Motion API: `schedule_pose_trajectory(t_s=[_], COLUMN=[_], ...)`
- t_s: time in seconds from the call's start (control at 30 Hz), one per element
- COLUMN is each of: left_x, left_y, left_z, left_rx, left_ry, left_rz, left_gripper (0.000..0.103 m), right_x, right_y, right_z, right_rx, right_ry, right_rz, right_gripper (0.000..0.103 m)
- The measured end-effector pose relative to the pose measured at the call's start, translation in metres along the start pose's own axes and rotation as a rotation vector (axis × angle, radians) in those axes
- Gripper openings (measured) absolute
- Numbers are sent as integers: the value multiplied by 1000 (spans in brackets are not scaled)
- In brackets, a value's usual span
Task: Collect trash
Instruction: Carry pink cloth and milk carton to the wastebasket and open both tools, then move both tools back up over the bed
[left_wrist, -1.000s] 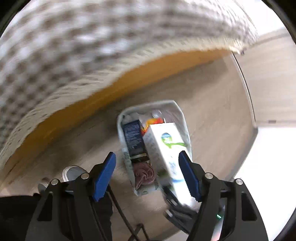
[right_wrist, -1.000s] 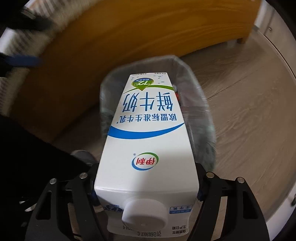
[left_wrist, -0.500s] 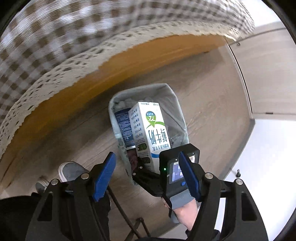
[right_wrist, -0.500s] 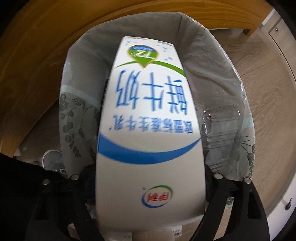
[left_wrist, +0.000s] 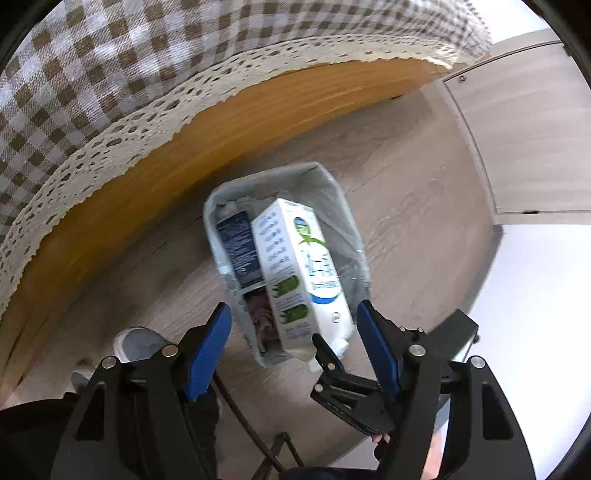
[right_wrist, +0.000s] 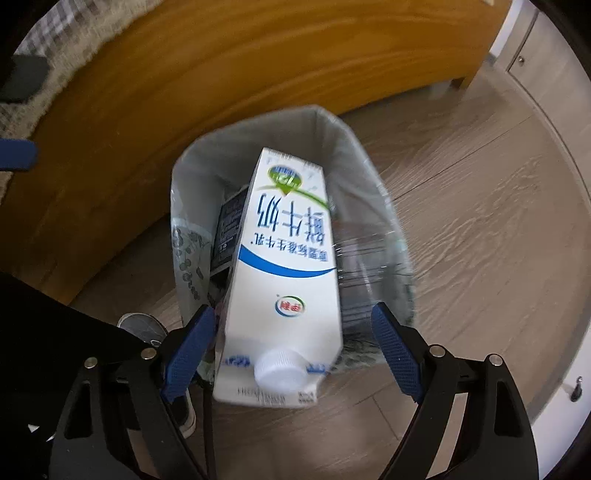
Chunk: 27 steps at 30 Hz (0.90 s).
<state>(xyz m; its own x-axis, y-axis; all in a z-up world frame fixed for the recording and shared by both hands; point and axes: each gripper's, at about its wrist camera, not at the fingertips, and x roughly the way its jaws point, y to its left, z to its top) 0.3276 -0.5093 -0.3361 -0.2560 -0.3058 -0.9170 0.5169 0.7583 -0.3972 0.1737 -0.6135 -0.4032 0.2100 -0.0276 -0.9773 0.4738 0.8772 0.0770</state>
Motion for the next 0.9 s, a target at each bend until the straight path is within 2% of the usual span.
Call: schedule_pose_trajectory(t_s=[0.1, 0.13, 0.33, 0.47, 0.53, 0.63, 0.77, 0.9], left_x=[-1, -2, -43, -108, -140, -194, -265, -318], left_y=[-1, -2, -12, -14, -12, 2, 41, 85], left_z=[-3, -4, -12, -21, -24, -29, -38, -44], left_rx=[-18, -12, 44, 109, 126, 139, 118, 101], left_ry=[16, 32, -68, -206, -277, -399, -580, -708], left_rz=[-79, -81, -86, -81, -83, -48, 45, 152], left_gripper=[67, 67, 67, 67, 67, 68, 76, 79], right_x=[-28, -40, -101, -143, -167, -205, -244, -267], right_y=[-1, 9, 6, 20, 33, 62, 111, 172], right_z=[4, 2, 16, 31, 47, 74, 113, 157], right_rx=[13, 22, 60, 43, 23, -19, -67, -139], right_ry=[-35, -47, -118, -192, -242, -321, -401, -456], right_rz=[3, 4, -58, -79, -80, -65, -34, 10], right_gripper=[82, 82, 82, 82, 82, 82, 82, 82])
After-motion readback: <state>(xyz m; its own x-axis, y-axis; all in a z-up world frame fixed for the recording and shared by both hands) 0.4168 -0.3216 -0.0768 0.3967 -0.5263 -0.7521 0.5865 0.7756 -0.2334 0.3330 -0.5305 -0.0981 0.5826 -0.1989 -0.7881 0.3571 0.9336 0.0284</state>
